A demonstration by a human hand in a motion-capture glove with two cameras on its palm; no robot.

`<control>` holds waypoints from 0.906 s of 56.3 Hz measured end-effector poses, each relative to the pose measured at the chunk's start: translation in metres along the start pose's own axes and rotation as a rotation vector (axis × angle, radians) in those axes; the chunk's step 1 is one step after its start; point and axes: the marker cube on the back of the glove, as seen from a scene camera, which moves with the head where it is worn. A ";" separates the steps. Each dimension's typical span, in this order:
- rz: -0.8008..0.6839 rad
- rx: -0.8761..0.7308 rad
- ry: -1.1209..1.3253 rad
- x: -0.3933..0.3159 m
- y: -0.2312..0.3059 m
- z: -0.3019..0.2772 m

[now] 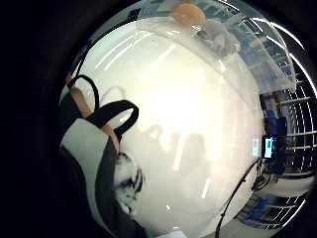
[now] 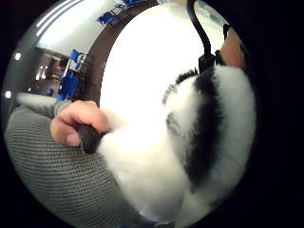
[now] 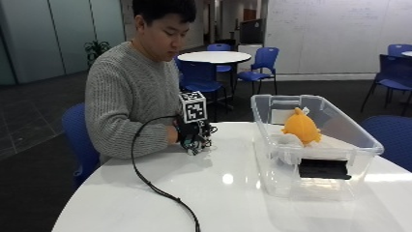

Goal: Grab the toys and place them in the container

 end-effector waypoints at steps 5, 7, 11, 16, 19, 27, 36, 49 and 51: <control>0.008 -0.004 -0.009 0.004 -0.001 -0.001; 0.008 -0.009 -0.012 0.003 -0.001 -0.001; 0.003 -0.022 -0.028 0.001 -0.003 -0.007; -0.054 -0.008 -0.025 0.013 -0.009 -0.042; -0.069 0.037 -0.030 0.025 -0.017 -0.080; -0.037 0.150 -0.024 0.060 -0.049 -0.174; 0.035 0.152 0.059 0.091 -0.082 -0.207; 0.259 0.145 0.184 0.128 -0.171 -0.204; 0.258 0.143 0.190 0.131 -0.194 -0.201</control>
